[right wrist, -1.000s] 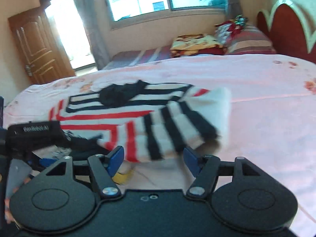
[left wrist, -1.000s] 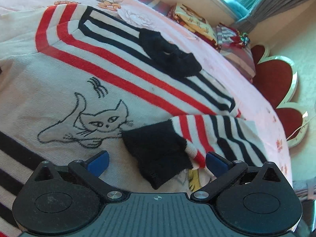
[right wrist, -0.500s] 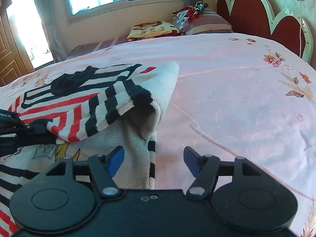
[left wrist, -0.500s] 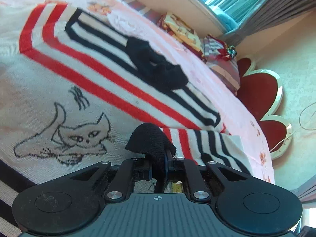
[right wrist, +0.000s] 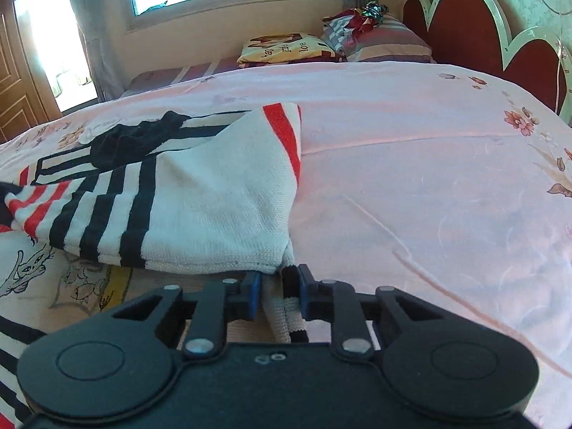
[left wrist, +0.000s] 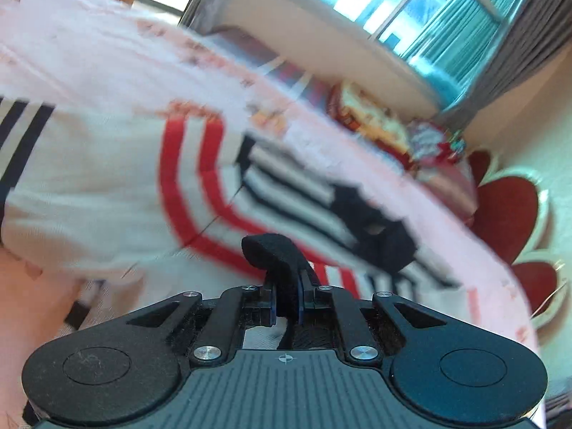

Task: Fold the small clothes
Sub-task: 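Carry the cuff across the sweater body with the right gripper while the left gripper grasps the other cuff, then lay the sleeve on the sweater body and open the right gripper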

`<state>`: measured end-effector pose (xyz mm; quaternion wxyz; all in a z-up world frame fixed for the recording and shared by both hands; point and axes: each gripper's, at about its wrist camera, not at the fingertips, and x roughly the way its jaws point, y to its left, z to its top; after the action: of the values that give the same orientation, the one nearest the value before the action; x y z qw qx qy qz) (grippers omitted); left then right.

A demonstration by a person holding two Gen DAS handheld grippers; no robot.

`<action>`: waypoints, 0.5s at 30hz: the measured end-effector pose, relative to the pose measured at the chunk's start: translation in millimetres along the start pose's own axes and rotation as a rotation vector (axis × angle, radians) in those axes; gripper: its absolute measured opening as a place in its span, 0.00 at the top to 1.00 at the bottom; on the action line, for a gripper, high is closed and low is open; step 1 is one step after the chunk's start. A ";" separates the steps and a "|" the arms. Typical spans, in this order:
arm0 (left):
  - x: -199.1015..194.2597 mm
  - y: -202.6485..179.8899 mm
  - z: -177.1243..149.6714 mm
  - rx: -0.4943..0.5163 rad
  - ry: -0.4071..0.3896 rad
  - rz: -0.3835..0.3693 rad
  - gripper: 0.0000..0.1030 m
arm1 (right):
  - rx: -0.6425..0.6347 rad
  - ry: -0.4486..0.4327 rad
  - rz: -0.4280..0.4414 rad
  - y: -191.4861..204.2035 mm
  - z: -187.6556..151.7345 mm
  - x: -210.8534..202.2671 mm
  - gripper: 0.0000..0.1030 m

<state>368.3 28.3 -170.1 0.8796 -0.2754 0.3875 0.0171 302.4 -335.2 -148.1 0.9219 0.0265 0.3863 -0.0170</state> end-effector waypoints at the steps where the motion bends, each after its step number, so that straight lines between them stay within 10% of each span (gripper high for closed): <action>1: 8.0 4.9 -7.0 -0.001 0.025 0.019 0.90 | 0.005 0.005 -0.010 -2.1 -2.1 1.2 0.84; 6: -0.9 0.4 -11.4 0.042 0.000 0.058 0.90 | 0.011 0.030 -0.004 -13.0 -3.4 -3.8 0.84; 15: -27.2 -20.2 -2.4 0.125 -0.070 0.034 0.90 | 0.123 -0.023 0.087 -36.0 23.3 -20.2 0.53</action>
<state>352.5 15.0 -143.2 0.9076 -0.2126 0.3616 0.0172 303.0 -372.3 -118.6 0.9227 0.0997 0.3724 -0.0009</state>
